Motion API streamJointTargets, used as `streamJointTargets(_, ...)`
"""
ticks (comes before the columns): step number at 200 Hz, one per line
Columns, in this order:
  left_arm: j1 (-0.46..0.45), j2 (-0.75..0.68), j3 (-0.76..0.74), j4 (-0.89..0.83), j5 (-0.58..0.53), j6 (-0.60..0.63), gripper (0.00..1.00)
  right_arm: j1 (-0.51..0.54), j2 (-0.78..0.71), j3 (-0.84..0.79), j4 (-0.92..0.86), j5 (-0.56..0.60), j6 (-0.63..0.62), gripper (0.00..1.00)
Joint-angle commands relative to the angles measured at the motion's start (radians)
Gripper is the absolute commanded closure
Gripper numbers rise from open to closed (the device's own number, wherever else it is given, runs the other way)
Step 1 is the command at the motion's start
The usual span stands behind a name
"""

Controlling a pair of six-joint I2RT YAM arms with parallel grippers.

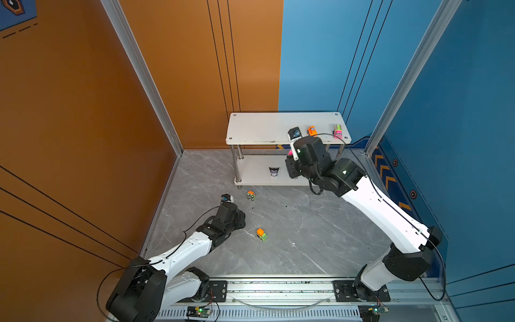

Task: Place and organize the plastic toys onto the shelf
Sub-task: 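Lift the pink-and-green car with the right gripper over the top board, then lower the pink-and-green car onto the top board and open the right gripper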

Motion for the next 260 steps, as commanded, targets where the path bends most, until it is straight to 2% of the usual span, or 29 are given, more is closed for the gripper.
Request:
streamJointTargets(1, 0.010, -0.039, -0.026, -0.055, -0.012, 0.006, 0.53, -0.055, 0.101, 0.136, -0.081, -0.023, -0.002, 0.91)
streamJointTargets(17, 0.010, -0.071, -0.035, -0.074, -0.016, 0.005, 0.53, -0.114, 0.177, 0.238, -0.093, -0.070, 0.004, 0.91)
streamJointTargets(58, 0.013, -0.146, -0.053, -0.112, -0.039, 0.003, 0.52, -0.155, 0.304, 0.401, -0.134, -0.147, 0.059, 0.91)
streamJointTargets(260, 0.022, -0.187, -0.058, -0.153, -0.052, 0.003, 0.51, -0.196, 0.473, 0.550, -0.112, -0.207, 0.132, 0.88)
